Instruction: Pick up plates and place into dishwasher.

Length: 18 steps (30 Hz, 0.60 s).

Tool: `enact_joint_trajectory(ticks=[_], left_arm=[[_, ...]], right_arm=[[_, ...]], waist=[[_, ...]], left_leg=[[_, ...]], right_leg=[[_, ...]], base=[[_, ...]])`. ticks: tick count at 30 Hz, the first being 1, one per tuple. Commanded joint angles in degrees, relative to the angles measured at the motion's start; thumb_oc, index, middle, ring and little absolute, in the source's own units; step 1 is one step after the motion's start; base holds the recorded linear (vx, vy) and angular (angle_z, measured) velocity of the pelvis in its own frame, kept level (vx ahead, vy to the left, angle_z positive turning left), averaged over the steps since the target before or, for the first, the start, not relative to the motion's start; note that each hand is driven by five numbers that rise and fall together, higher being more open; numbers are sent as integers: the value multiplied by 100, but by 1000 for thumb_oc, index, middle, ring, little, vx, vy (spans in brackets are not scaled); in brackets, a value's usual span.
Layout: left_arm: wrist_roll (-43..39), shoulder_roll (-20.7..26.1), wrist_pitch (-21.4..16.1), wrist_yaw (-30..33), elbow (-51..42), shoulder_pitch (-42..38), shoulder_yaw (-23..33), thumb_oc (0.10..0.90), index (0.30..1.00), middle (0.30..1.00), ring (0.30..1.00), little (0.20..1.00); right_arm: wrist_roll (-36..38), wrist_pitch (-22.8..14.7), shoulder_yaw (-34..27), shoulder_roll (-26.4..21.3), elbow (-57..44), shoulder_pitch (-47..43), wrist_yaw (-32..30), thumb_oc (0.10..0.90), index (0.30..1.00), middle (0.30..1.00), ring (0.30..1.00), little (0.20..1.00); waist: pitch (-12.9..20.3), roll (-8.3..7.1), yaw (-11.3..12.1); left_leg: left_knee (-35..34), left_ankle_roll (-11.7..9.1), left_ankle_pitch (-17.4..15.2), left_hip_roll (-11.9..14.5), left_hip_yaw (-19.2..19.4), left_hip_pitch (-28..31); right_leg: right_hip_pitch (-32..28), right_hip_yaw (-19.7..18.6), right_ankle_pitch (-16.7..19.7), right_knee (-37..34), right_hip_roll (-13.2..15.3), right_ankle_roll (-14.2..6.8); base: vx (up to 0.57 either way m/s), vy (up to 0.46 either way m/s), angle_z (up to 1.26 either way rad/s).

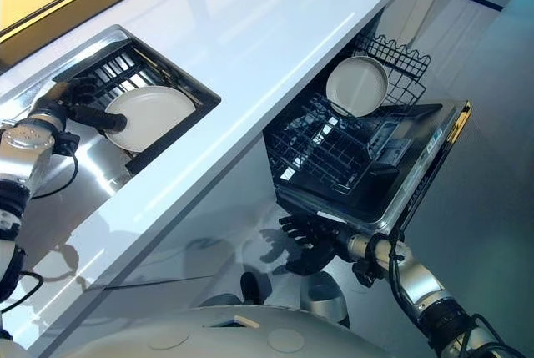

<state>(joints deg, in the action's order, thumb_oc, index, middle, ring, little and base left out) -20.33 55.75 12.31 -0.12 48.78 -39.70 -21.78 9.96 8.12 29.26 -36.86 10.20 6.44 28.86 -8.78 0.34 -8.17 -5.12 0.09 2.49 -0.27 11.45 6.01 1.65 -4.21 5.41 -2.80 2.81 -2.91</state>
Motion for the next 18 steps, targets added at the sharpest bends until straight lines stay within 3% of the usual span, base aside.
enact_joint_trajectory(ticks=[1,7,18], left_arm=[[-86,617,-409,179,135,-1690,-184,800,900,900,900,900],[-85,485,-129,100,347,-2281,-529,800,900,900,900,900],[-288,314,-218,-37,194,-2816,-856,800,900,900,900,900]], right_arm=[[-566,-497,242,-121,-105,-138,-279,800,900,900,900,900],[-884,-666,505,55,625,-171,-725,800,900,900,900,900],[-868,-908,478,304,854,-136,-1129,800,900,900,900,900]], waist=[[87,72,-284],[-35,9,-266],[-273,-64,-292]], left_leg=[[549,353,-478,-443,73,-269],[598,357,-542,-445,24,-340],[713,382,-604,-407,62,-506]], right_leg=[[273,65,-80,625,279,-537],[408,71,-20,608,286,-578],[611,16,81,651,261,-633]], base=[[36,8,-1],[-3,-5,2],[0,-5,2]])
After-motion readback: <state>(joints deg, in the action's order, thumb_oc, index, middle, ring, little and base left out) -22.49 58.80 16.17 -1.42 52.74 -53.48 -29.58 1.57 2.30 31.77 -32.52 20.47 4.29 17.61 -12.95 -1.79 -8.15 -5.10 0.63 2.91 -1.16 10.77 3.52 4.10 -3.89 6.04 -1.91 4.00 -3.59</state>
